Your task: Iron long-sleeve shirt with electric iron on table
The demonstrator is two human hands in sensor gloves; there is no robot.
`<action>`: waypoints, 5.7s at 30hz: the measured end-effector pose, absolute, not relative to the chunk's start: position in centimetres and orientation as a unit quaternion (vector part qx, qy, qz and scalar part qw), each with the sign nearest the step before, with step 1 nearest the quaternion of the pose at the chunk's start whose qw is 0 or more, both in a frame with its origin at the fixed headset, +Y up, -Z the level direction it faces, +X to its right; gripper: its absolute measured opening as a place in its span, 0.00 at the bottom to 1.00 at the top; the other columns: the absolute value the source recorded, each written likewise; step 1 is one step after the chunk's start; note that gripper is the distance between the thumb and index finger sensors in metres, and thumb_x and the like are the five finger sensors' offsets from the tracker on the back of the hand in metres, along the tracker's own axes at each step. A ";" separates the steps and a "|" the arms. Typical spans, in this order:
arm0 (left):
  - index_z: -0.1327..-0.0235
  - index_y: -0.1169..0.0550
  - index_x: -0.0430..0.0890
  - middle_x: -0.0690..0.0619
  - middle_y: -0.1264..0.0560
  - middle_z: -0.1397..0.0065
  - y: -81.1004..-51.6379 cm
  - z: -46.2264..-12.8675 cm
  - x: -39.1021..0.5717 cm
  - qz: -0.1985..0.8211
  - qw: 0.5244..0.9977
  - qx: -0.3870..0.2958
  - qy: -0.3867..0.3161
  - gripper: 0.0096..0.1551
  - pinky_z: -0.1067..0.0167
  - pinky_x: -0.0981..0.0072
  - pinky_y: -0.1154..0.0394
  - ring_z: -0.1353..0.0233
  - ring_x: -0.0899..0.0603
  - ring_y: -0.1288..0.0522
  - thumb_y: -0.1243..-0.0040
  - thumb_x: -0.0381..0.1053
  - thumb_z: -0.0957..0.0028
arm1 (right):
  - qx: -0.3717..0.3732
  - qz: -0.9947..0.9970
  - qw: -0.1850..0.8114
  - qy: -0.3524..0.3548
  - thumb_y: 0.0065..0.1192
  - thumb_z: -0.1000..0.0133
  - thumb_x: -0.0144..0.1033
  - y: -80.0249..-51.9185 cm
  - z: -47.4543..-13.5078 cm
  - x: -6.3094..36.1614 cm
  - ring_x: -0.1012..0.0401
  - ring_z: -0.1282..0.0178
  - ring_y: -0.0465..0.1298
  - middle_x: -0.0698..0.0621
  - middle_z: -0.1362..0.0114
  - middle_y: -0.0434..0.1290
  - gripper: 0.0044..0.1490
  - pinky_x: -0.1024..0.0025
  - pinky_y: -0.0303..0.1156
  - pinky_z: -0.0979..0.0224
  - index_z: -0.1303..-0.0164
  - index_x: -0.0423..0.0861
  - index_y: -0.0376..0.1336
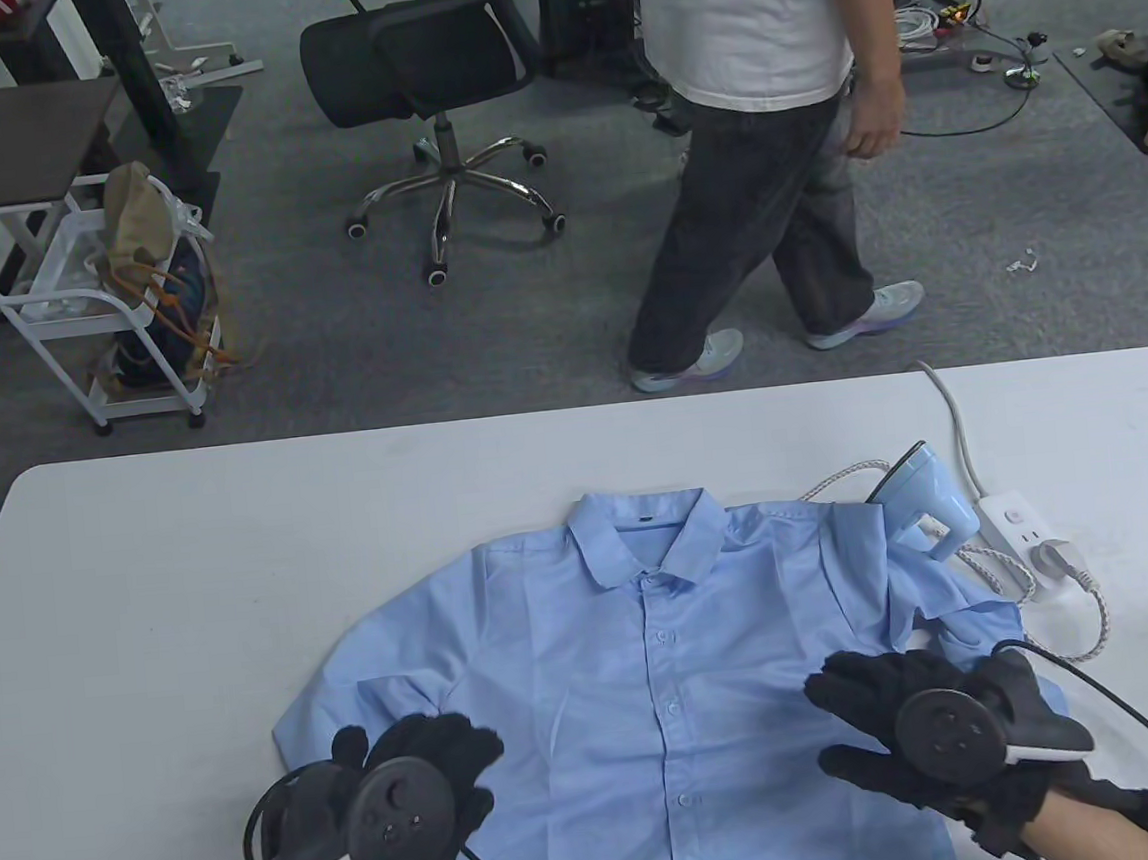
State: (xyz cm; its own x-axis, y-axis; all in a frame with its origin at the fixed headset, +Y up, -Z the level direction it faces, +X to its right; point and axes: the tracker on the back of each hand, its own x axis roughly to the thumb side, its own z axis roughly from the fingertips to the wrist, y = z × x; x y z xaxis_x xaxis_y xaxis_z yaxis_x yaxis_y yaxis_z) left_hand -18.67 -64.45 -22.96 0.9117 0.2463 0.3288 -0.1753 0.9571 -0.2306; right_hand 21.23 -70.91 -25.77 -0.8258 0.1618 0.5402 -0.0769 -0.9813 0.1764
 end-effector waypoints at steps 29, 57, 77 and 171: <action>0.13 0.45 0.56 0.35 0.51 0.11 -75.3 -29.1 -13.9 0.027 0.914 -0.270 -0.303 0.41 0.33 0.14 0.57 0.14 0.21 0.53 0.51 0.63 0.40 | 0.271 0.955 -0.027 0.121 0.52 0.40 0.66 -75.3 -32.1 20.2 0.28 0.16 0.51 0.32 0.12 0.43 0.55 0.20 0.51 0.25 0.12 0.50 0.38; 0.18 0.31 0.47 0.37 0.33 0.16 -63.4 -19.7 -19.5 0.088 0.977 0.058 -0.186 0.38 0.30 0.18 0.46 0.17 0.28 0.34 0.45 0.60 0.40 | 0.307 0.940 0.012 0.151 0.52 0.42 0.68 -73.2 -26.1 21.1 0.28 0.16 0.49 0.31 0.12 0.38 0.59 0.20 0.52 0.26 0.13 0.50 0.33; 0.14 0.66 0.46 0.30 0.72 0.15 -79.7 -31.3 -18.5 -0.002 0.934 -0.356 -0.027 0.63 0.33 0.11 0.59 0.16 0.16 0.65 0.57 0.75 0.48 | 0.474 0.795 0.146 0.349 0.40 0.35 0.63 -75.6 -17.6 13.9 0.31 0.23 0.67 0.29 0.16 0.56 0.52 0.27 0.63 0.29 0.12 0.38 0.43; 0.15 0.69 0.47 0.32 0.76 0.17 -80.2 -30.6 -19.4 0.032 0.933 -0.357 -0.037 0.62 0.34 0.12 0.63 0.18 0.17 0.71 0.61 0.76 0.45 | 0.018 0.856 -0.119 -0.502 0.65 0.39 0.46 -49.2 -32.3 33.9 0.51 0.43 0.76 0.39 0.34 0.68 0.40 0.36 0.66 0.28 0.18 0.47 0.53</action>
State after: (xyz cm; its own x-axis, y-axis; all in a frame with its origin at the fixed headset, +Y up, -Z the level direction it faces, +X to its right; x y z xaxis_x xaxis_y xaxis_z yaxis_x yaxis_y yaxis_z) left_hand -19.38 -80.18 -30.56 0.9951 0.0868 0.0466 -0.0335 0.7427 -0.6687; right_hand 33.94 -49.16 -32.29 -0.9711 -0.2219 -0.0878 0.1849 -0.4674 -0.8645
